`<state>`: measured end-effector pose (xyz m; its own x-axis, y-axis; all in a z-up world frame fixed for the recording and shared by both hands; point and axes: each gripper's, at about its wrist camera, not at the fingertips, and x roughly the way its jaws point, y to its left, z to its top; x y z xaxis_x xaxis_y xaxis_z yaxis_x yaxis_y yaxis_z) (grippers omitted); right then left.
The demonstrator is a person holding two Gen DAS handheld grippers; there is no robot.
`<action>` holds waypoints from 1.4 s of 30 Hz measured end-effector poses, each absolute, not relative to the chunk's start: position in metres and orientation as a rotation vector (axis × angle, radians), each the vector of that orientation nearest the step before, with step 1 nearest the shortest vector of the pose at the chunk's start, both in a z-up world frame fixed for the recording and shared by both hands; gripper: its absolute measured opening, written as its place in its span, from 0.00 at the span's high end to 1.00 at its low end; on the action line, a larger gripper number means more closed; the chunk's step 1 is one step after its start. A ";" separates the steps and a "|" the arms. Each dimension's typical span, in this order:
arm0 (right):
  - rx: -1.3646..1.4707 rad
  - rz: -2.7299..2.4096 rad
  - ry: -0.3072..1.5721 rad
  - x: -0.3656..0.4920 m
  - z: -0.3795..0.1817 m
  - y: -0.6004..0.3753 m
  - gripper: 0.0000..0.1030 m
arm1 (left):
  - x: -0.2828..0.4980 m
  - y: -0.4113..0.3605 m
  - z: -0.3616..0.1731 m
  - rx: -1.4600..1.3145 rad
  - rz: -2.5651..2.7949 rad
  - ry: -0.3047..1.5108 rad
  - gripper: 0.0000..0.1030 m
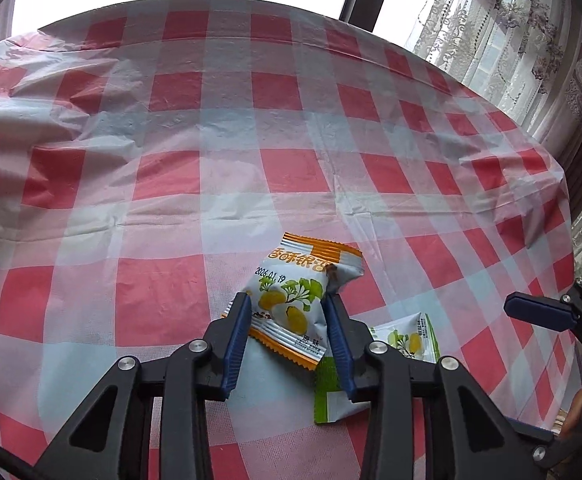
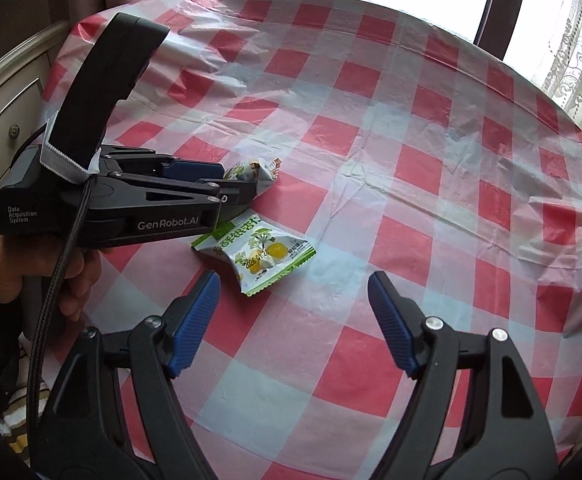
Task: Organize snacks
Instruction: 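Grasp an orange-edged nut packet with the left tool while the right tool grasps a green one, then lift both nut packets and carry them toward the box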
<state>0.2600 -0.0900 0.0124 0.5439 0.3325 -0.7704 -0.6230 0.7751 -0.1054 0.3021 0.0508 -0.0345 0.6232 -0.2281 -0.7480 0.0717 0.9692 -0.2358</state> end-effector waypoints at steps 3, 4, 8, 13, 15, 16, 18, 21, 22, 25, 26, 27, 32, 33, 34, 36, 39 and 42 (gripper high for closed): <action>-0.443 0.636 0.806 0.266 0.009 -0.075 0.21 | 0.299 0.065 -0.034 -0.208 -0.118 0.887 0.66; -0.456 0.662 0.804 0.267 0.008 -0.070 0.21 | 0.297 0.070 -0.034 -0.215 -0.107 0.892 0.66; -0.534 0.746 0.816 0.277 -0.001 -0.053 0.21 | 0.290 0.082 -0.036 -0.238 -0.092 0.894 0.66; -0.569 0.803 0.865 0.292 -0.015 -0.044 0.21 | 0.286 0.091 -0.032 -0.229 -0.061 0.874 0.50; -0.549 0.795 0.879 0.297 -0.019 -0.045 0.21 | 0.284 0.094 -0.031 -0.242 -0.056 0.866 0.44; -0.531 0.798 0.890 0.299 -0.021 -0.045 0.25 | 0.283 0.095 -0.030 -0.267 -0.072 0.865 0.44; -0.502 0.806 0.913 0.302 -0.024 -0.047 0.34 | 0.283 0.096 -0.027 -0.308 -0.098 0.852 0.44; -0.470 0.808 0.930 0.304 -0.028 -0.049 0.44 | 0.286 0.095 -0.023 -0.339 -0.103 0.842 0.44; -0.461 0.799 0.933 0.305 -0.028 -0.050 0.44 | 0.289 0.094 -0.023 -0.354 -0.108 0.843 0.44; -0.424 0.747 0.944 0.308 -0.028 -0.054 0.45 | 0.299 0.090 -0.025 -0.387 -0.095 0.875 0.44; -0.408 0.719 0.950 0.309 -0.028 -0.057 0.45 | 0.301 0.088 -0.026 -0.388 -0.093 0.878 0.44; -0.391 0.690 0.954 0.311 -0.028 -0.060 0.45 | 0.304 0.086 -0.027 -0.386 -0.097 0.881 0.44; -0.281 0.511 0.982 0.319 -0.029 -0.088 0.46 | 0.319 0.075 -0.028 -0.343 -0.077 0.909 0.42; -0.263 0.480 0.988 0.319 -0.029 -0.094 0.46 | 0.322 0.074 -0.030 -0.335 -0.068 0.923 0.42; -0.247 0.452 0.993 0.319 -0.029 -0.099 0.46 | 0.326 0.072 -0.033 -0.324 -0.053 0.942 0.43; -0.219 0.411 0.998 0.318 -0.029 -0.108 0.46 | 0.330 0.067 -0.036 -0.298 -0.047 0.957 0.48; -0.198 0.375 0.998 0.313 -0.029 -0.117 0.46 | 0.330 0.060 -0.037 -0.239 -0.037 0.973 0.59; -0.190 0.347 0.993 0.306 -0.029 -0.121 0.46 | 0.327 0.058 -0.038 -0.218 -0.024 0.982 0.70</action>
<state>0.3064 -0.1215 -0.0290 0.4976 0.1990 -0.8443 -0.3702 0.9290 0.0007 0.3268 0.0578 -0.0375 0.5571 -0.1182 -0.8220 -0.0782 0.9779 -0.1937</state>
